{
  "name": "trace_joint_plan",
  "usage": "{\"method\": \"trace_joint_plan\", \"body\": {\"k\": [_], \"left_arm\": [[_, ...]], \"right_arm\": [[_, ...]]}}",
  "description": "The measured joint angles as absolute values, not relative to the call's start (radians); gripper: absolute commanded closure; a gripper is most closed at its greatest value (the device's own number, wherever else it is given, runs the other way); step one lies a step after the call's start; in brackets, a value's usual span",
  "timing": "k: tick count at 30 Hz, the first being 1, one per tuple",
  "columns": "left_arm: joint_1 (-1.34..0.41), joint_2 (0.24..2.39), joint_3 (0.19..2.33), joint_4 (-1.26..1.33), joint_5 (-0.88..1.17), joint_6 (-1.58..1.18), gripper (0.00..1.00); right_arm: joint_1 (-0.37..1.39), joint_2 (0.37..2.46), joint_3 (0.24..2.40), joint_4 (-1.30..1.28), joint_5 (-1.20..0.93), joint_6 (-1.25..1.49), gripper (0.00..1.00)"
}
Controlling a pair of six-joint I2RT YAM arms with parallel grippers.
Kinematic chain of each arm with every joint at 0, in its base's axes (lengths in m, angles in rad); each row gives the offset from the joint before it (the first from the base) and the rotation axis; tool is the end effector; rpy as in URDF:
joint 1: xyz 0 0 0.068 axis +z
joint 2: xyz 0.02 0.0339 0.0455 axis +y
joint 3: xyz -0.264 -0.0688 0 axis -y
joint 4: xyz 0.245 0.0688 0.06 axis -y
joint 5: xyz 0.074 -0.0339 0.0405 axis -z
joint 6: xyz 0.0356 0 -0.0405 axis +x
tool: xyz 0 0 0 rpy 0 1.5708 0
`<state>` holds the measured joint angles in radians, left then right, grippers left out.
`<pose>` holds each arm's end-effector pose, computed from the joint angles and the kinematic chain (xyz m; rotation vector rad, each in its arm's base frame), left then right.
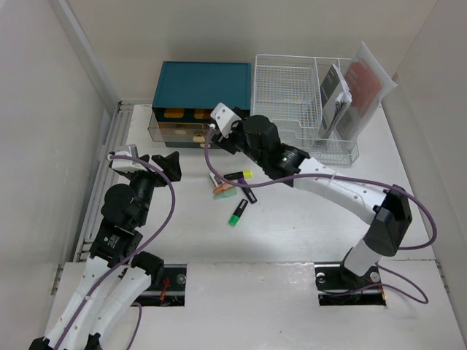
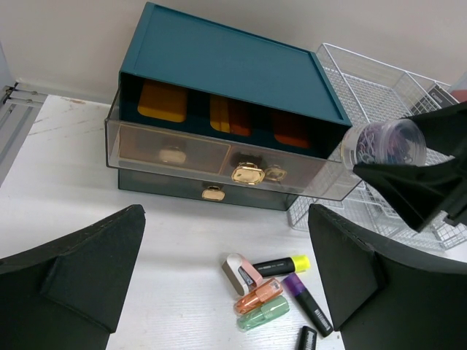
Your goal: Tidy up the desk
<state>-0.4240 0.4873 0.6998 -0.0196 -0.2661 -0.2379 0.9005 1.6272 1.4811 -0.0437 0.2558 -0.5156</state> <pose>0.1131 -0.0408 0.3682 -0.0948 1.3913 -0.3689 0.2509 0.3020 0.3803 -0.9939 1.4460 0.0555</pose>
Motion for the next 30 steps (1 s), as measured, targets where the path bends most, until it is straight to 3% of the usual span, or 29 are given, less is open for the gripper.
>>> {"method": "trace_joint_plan", "body": {"k": [15, 30], "left_arm": [[-0.424, 0.487, 0.700, -0.020, -0.266, -0.237, 0.08], [-0.424, 0.487, 0.700, -0.020, -0.266, -0.237, 0.08]], "right_arm": [[0.773, 1.764, 1.516, 0.068, 0.373, -0.464, 0.83], [0.773, 1.778, 1.562, -0.020, 0.252, -0.379, 0.79]]}}
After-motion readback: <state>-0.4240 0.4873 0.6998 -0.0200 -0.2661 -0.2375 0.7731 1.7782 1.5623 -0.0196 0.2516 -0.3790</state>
